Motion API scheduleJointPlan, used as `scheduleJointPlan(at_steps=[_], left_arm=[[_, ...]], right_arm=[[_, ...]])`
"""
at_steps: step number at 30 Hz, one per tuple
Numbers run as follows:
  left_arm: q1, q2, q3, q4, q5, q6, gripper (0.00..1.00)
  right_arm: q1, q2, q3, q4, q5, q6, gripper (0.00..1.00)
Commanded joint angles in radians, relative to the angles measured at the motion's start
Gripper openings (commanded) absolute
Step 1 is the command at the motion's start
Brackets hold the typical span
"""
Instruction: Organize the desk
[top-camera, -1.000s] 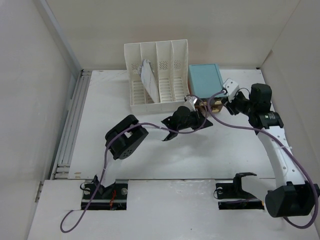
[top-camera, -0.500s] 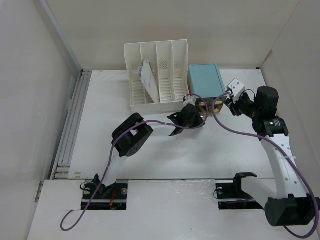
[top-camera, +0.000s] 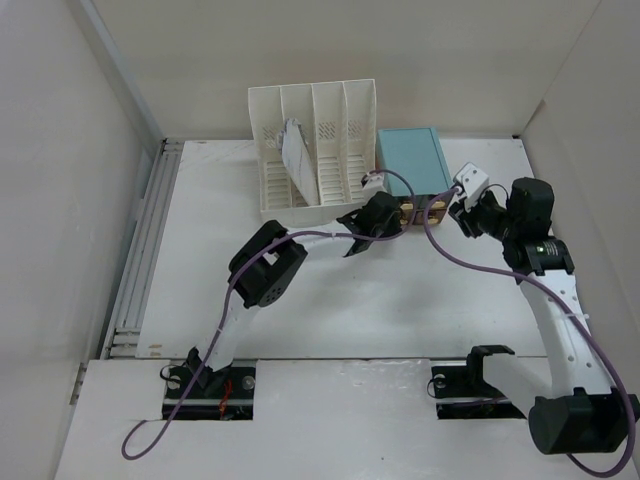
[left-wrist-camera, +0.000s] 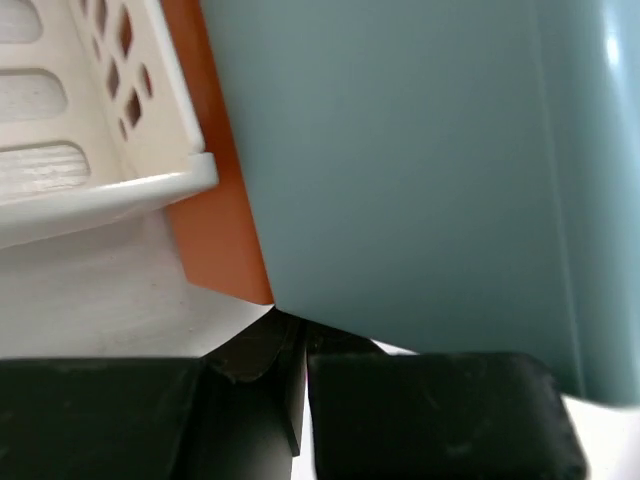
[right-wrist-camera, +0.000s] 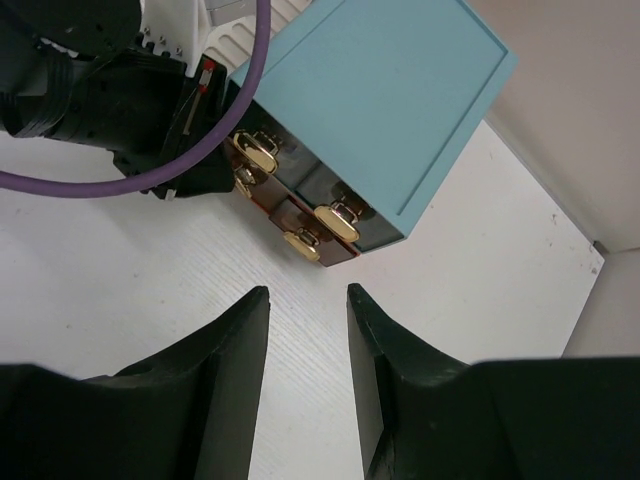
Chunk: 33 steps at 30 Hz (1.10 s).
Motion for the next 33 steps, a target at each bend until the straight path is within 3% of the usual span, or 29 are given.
scheduleJointPlan(at_steps=[1,7,12,16,18,23,25,26,28,30,33], left_arm=[[0.010,0.006,0.061,-0.004,-0.056,0.038,0.00],[0.019,0.006,0.072,-0.004,-0.066,0.038,0.05],[0.015,-0.060,-0.020,0.062,0.044,0.059,0.09],[-0.028,-0.189,-0.190,0.152,0.130,0.079,0.33],[-0.059,-0.267,-0.273,0.180,0.206,0.070,0.55],[-0.132,-0.421,-0.410,0.189,0.300,0.044,0.81],[-0.160,-0.500,-0.471,0.209,0.332,0.033,0.87],[-0.169,-0.528,-0.490,0.209,0.345,0.033,0.98],[-0.182,-0.621,-0.514,0.192,0.366,0.070,1.00],[-0.209,-0.694,-0.514,0.124,0.319,0.120,1.00],[-0.272,-0.827,-0.439,-0.082,0.099,0.301,1.00]], right_arm=[[-0.004,-0.019,0.002,0.032,-0.027,0.018,0.43],[-0.004,-0.028,-0.008,0.041,-0.027,0.018,0.43],[-0.024,-0.038,-0.008,0.031,-0.036,0.018,0.43],[-0.034,-0.059,-0.008,0.012,-0.046,0.005,0.49],[-0.034,-0.081,-0.008,0.012,-0.046,0.005,0.50],[-0.034,-0.090,0.001,-0.020,-0.069,0.005,0.55],[-0.034,-0.099,0.002,-0.031,-0.069,0.005,0.62],[-0.034,-0.099,0.002,-0.040,-0.058,0.005,0.65],[-0.034,-0.110,0.002,-0.040,-0.037,0.051,0.79],[-0.034,-0.119,-0.027,0.026,0.045,0.134,0.97],[-0.034,-0.128,-0.055,0.078,0.200,0.296,1.00]])
